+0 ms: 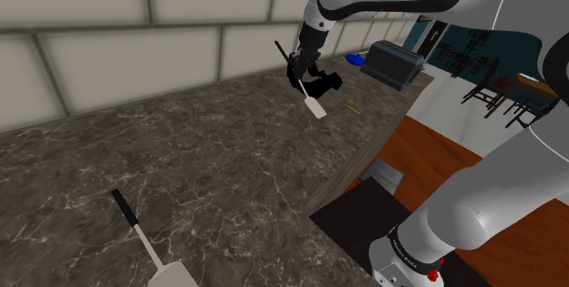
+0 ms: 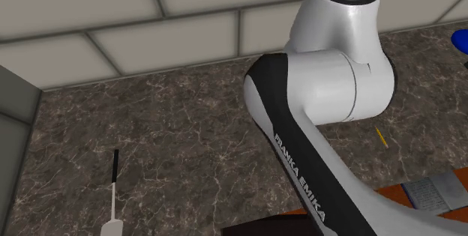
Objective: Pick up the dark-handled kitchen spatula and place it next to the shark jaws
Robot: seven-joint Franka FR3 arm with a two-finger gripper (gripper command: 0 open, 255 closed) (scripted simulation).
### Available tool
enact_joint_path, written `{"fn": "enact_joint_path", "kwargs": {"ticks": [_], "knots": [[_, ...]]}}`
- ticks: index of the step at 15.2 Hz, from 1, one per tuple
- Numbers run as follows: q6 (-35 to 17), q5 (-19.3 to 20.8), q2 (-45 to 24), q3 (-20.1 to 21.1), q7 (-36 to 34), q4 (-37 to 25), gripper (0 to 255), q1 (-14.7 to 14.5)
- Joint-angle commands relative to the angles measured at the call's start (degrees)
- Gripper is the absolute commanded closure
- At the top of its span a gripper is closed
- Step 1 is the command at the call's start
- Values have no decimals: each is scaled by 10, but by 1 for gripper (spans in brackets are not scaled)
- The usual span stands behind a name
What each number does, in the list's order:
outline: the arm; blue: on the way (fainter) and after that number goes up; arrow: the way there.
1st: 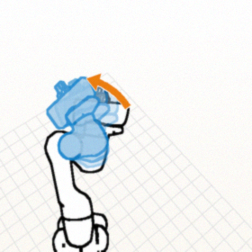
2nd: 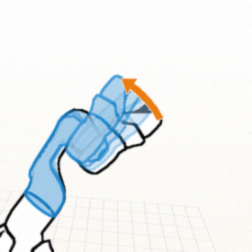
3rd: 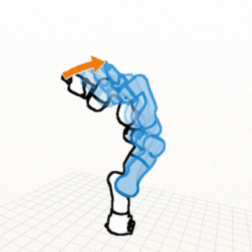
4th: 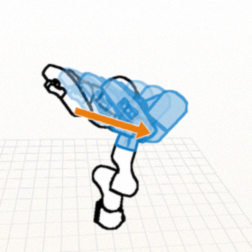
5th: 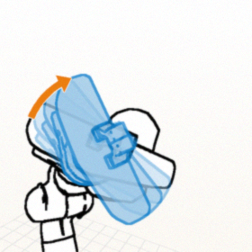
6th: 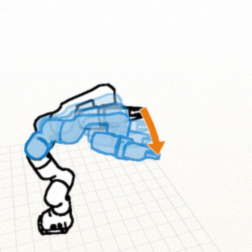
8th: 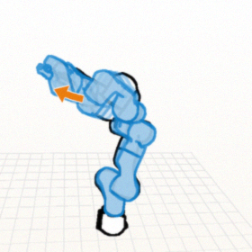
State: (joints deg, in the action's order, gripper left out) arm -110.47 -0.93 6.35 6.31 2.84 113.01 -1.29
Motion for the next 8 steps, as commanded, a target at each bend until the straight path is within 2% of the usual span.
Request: {"fn": "enact_joint_path", "kwargs": {"ticks": [1,8], "knots": [[-1,-2,20,-16,29,21,255,12],[-2,1,72,-73,124,76,255,51]]}}
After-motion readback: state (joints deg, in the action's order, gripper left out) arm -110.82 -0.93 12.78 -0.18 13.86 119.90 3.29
